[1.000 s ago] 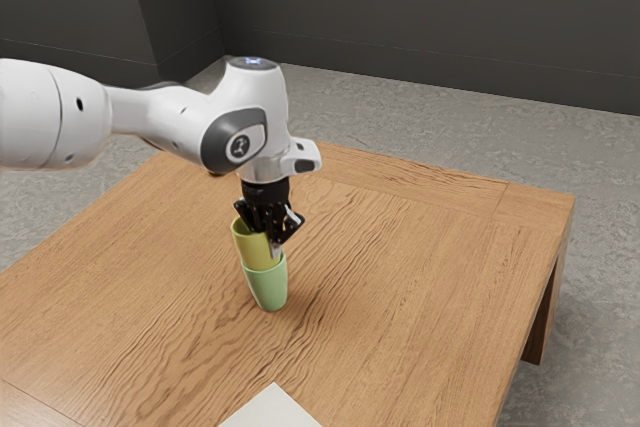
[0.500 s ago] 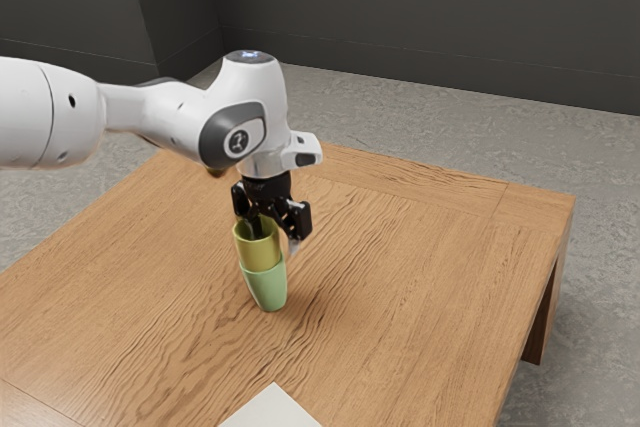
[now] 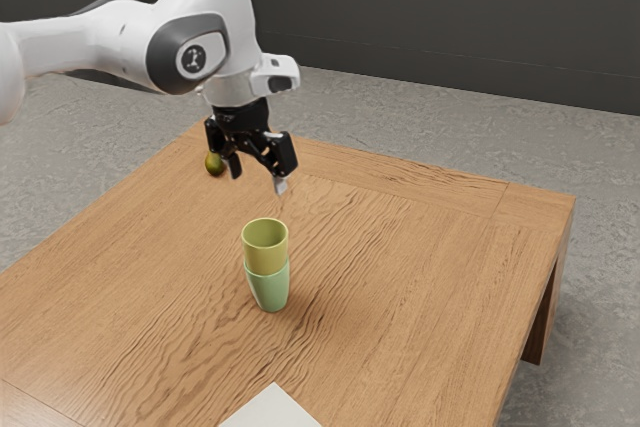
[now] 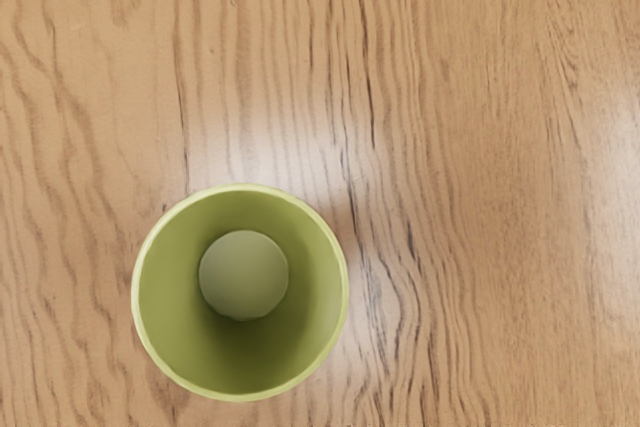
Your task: Place the left cup onto the right cup
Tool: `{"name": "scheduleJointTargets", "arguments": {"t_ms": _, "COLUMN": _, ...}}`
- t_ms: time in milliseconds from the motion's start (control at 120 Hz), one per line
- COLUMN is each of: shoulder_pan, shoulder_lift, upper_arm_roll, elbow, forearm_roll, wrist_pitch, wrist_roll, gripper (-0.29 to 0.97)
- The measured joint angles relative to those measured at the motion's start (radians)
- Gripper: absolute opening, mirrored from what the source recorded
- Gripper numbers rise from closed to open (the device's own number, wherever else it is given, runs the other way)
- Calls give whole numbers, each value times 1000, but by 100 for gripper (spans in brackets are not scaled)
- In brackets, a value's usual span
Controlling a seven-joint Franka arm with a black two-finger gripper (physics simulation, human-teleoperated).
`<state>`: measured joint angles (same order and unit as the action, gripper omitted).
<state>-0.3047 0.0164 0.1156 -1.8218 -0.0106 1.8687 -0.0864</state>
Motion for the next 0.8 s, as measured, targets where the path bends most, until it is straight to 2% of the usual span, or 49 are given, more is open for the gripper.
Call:
{"name": "scheduleJointTargets", "arguments": {"t_ms": 308, "shoulder_pan": -30, "shoulder_lift": 12, "upper_arm_roll": 54, "elbow": 182, "forearm_roll": 8, "wrist_pitch": -126, "wrist_roll": 21, "gripper": 68}}
{"name": "scheduleJointTargets", "arguments": {"t_ms": 442, "shoulder_pan": 7, "shoulder_lift": 15, "upper_arm_roll": 56, "elbow": 221, "forearm_roll": 12, "wrist_pitch": -153, "wrist_roll": 48, "gripper": 68}}
{"name": "scheduleJointTargets", "arguments": {"t_ms": 800, "shoulder_pan": 118, "shoulder_lift": 4, "upper_arm_roll": 50, "elbow": 215, "forearm_roll": 12, "wrist_pitch": -179, "wrist_roll": 96, "gripper": 68}}
